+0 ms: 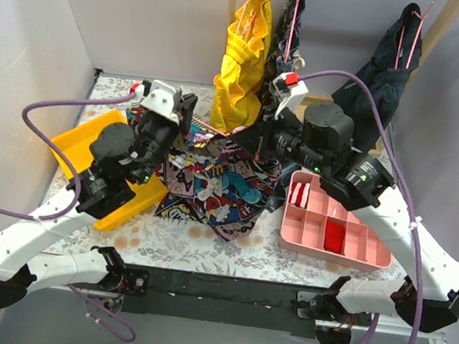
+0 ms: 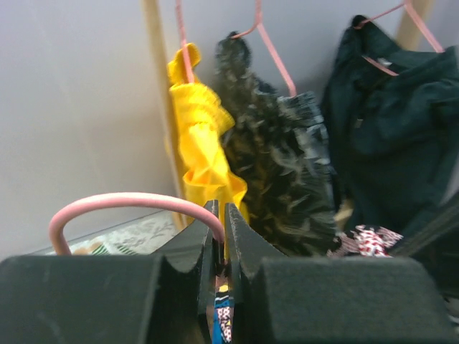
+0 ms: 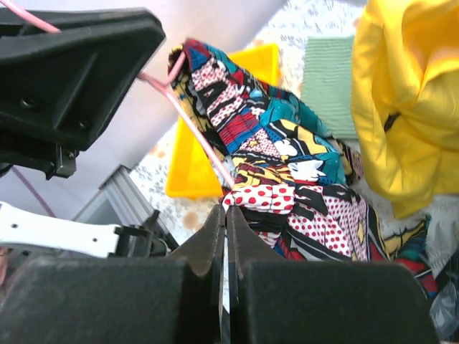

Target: Place the shorts on the hanger

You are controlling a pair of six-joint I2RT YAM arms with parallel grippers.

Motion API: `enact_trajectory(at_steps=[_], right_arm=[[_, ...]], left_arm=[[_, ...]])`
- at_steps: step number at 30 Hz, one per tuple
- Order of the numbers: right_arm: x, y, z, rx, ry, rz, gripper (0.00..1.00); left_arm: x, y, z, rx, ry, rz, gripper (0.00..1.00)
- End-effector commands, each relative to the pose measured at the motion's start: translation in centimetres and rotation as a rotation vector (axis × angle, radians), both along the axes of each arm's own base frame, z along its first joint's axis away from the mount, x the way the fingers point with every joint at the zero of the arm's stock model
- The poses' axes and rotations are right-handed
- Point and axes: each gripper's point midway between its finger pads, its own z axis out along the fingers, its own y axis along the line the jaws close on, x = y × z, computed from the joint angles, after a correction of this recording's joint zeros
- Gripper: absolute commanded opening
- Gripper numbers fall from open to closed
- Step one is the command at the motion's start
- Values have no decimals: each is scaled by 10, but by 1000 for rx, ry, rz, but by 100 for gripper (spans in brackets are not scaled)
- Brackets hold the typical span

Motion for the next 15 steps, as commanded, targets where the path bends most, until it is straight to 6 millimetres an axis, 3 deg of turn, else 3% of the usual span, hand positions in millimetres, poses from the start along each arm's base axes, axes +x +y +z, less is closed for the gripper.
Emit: enact_trajectory(at_steps=[1,4,7,9,11,15], right_arm=[[-16,-13,54,115,-94,26,1],[-25,-23,68,160,-120,31,1],[-33,-31,69,175,-140,43,1],[-37,-31,54,152,-148,69,10],[-47,-40,51,149,-187,95,28],[-58,-65,38,76,-276,101,48]], left_arm=[[-31,-26,24,60,89,-231,0],[-40,-27,44,73,104,-273,0],[-42,-30,39,89,124,-294,0],[-41,-31,31,94,153,-293,0],[-40,-33,13,119,185,-298,0],[-43,-37,-13,150,227,-317,0]])
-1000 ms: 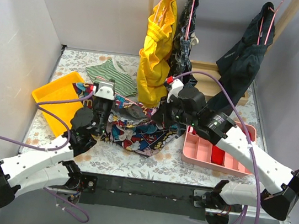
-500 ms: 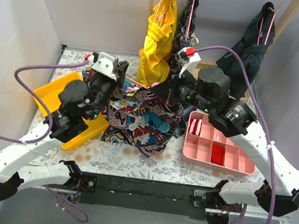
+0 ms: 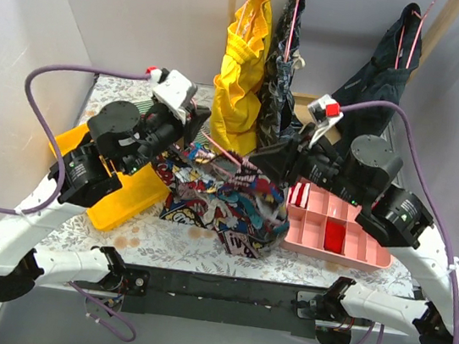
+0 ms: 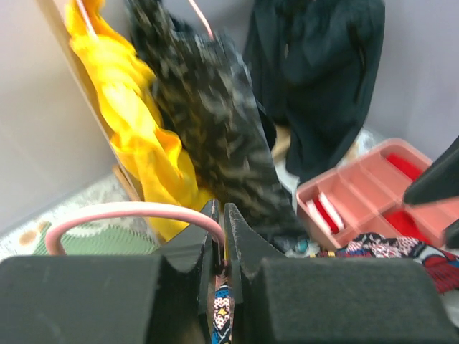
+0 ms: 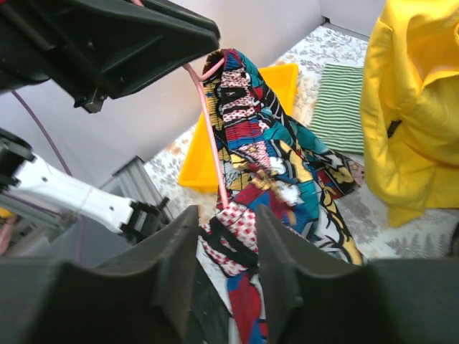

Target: Place the shorts on the hanger

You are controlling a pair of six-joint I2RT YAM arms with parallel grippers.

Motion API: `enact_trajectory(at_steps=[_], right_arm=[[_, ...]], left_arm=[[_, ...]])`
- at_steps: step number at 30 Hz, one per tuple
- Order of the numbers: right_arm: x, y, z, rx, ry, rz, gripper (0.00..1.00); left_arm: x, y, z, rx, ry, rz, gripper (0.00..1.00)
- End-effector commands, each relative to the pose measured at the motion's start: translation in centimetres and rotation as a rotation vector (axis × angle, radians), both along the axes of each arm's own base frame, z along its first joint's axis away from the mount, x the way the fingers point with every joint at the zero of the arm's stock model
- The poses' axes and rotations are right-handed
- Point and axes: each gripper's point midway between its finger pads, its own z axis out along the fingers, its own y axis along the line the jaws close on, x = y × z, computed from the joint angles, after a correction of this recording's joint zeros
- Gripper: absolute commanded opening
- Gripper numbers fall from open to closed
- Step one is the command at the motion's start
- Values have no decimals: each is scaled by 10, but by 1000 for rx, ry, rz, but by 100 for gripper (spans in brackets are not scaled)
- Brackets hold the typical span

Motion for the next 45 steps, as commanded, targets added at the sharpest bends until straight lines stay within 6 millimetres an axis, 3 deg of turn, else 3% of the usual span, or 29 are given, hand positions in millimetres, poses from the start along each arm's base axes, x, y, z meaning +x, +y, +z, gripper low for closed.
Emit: enact_trajectory(at_steps=[1,3,5,10,16,26,31,34,37,40,41,43,44,45], right_arm=[[-11,-22,5,-53,-160,18,51],[-10,-33,-5,-124,-204,3,60],[-14,-36,-29,-206,-189,34,66],[-30,-32,-89,-346,-128,171,68],[-34,-30,-123,-454,-71,218,70],[-52,-12,-171,-593,-14,303,73],[-40,-2,-197,-686,17,205,72],[-27,0,-196,-676,5,126,62],[-26,12,-185,-586,-21,133,56],[-26,15,-187,-582,-22,137,49],[-26,15,-188,-584,-23,134,38],[-26,17,-190,-574,-24,142,31],[-27,17,-190,-573,-24,145,13],[-28,17,-192,-575,-19,151,2]], left_arm=[[-12,-8,-32,45,65,-70,0],[-13,-12,-43,55,90,-85,0],[-15,-14,-48,53,102,-102,0],[-11,-18,-70,81,138,-96,0],[-7,-22,-87,97,148,-94,0],[-4,-25,-90,96,147,-91,0],[-4,-28,-91,95,144,-99,0],[-5,-29,-90,93,142,-105,0],[-5,-29,-92,97,144,-107,0],[-6,-28,-91,89,139,-110,0],[-7,-28,-90,87,139,-111,0],[-7,-28,-90,87,137,-113,0],[-7,-29,-90,85,137,-114,0],[-7,-28,-89,81,137,-115,0]])
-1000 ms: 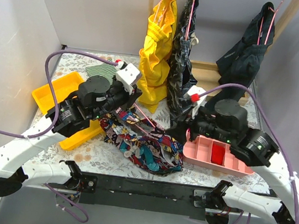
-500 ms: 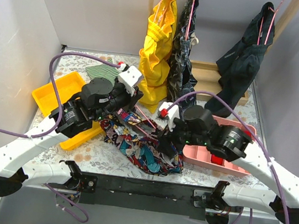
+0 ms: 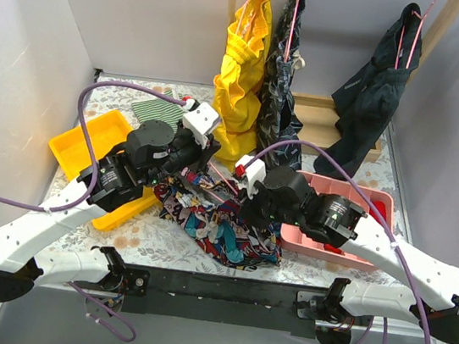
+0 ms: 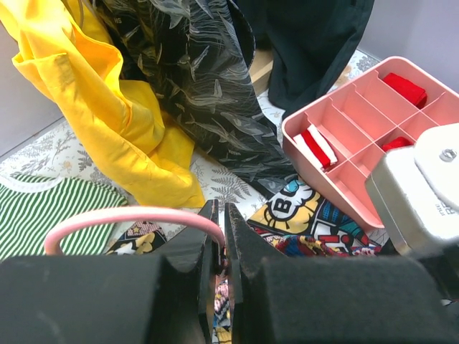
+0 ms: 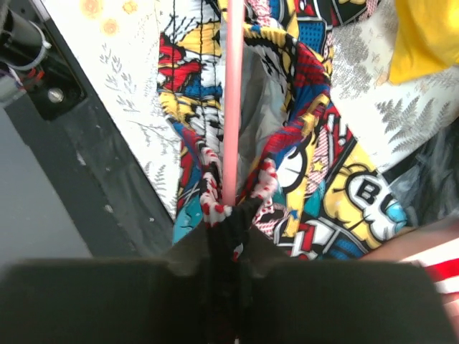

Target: Place the shorts on the hanger

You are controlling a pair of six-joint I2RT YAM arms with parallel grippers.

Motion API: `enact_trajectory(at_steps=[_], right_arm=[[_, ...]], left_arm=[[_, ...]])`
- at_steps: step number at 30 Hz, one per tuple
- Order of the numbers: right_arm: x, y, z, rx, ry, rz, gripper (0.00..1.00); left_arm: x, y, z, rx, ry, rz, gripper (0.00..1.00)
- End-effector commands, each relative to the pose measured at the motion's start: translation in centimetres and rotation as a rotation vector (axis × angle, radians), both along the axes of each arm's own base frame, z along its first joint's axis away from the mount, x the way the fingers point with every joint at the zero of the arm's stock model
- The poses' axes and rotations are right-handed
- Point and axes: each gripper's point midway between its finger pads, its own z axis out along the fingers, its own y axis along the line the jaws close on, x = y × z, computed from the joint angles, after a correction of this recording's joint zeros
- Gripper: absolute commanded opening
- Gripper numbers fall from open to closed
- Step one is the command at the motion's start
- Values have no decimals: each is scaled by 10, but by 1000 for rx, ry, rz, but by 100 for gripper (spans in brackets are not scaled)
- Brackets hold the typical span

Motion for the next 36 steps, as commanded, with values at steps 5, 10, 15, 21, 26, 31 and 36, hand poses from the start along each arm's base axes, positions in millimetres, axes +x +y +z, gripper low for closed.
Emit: enact_trajectory(at_steps=[5,10,15,21,26,31,36], right_arm=[[2,3,7,73,-29,-15,1],[4,-9,26,158,-73,-67,1],[4,-17,36,210,-90,-93,1],[0,-28,45,275,-100,-117,1],[-3,-42,59,314,-106,-149,1],[-7,-58,69,335,-103,-184,1],[-14,-79,90,381,-116,-202,1]], left_arm=[[-8,-3,29,-96,-52,-36,0],[-8,-3,33,-114,-50,-31,27],[-11,-3,44,-163,-70,-42,66],[-23,-1,67,-221,-103,-86,97],[-37,7,95,-298,-152,-119,98],[-42,32,124,-446,-205,-43,98],[-12,93,117,-613,-239,327,98]])
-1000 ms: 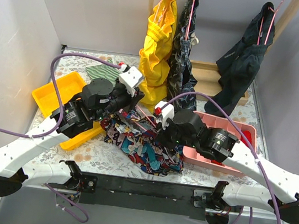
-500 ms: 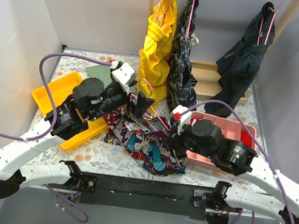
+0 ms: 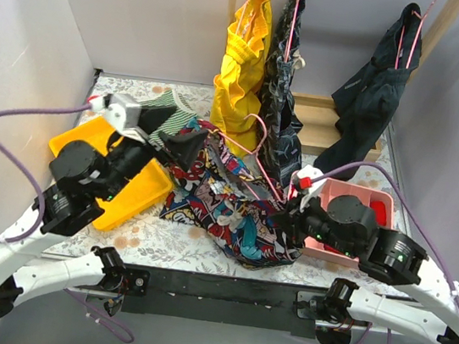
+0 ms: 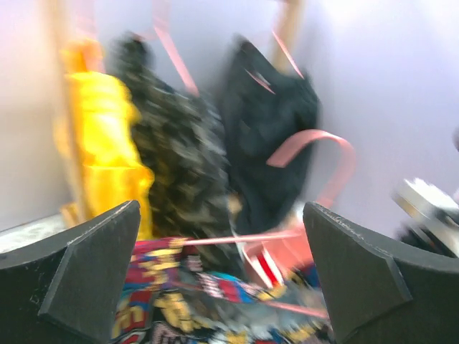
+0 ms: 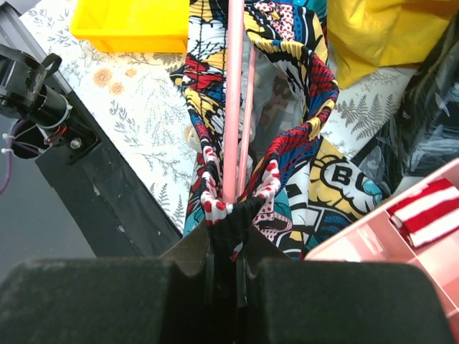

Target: Place the shorts on the hanger

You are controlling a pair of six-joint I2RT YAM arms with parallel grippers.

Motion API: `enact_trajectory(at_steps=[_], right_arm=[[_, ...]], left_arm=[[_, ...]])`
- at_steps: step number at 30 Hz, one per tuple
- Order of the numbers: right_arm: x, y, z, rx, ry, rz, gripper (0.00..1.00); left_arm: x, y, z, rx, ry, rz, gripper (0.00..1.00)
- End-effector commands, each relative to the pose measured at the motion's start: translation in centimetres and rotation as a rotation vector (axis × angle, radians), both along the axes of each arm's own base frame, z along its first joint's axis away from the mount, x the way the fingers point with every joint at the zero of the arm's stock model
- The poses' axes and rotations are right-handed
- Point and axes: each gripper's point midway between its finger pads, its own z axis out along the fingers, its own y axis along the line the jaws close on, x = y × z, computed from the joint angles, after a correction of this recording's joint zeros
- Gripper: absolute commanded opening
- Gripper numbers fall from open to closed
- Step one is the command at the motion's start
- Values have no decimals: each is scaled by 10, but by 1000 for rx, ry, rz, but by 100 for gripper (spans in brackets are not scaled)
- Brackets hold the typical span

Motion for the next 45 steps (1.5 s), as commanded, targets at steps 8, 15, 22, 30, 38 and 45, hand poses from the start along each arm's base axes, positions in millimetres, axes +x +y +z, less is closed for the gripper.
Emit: enact_trajectory(at_steps=[8,15,22,30,38,45], right_arm=[[-20,-53,88,210,-65,-45,1],[-28,-66,98,215,-72,-36,1],[-36,-67,127,242,-119,26,1],[-45,-53,167,292,-156,123,1],[-40,-44,194,351,-164,105,1],[-27,-60,212,429,-149,-25,1]], left_arm=[[69,66,-38,-327,192,517,96],[145,104,-79,-410,433,392,94],[167,78,-138,-474,655,116,85],[164,57,-189,-476,771,23,82],[143,-1,-227,-371,844,29,80],[90,-27,-231,-389,858,28,68]])
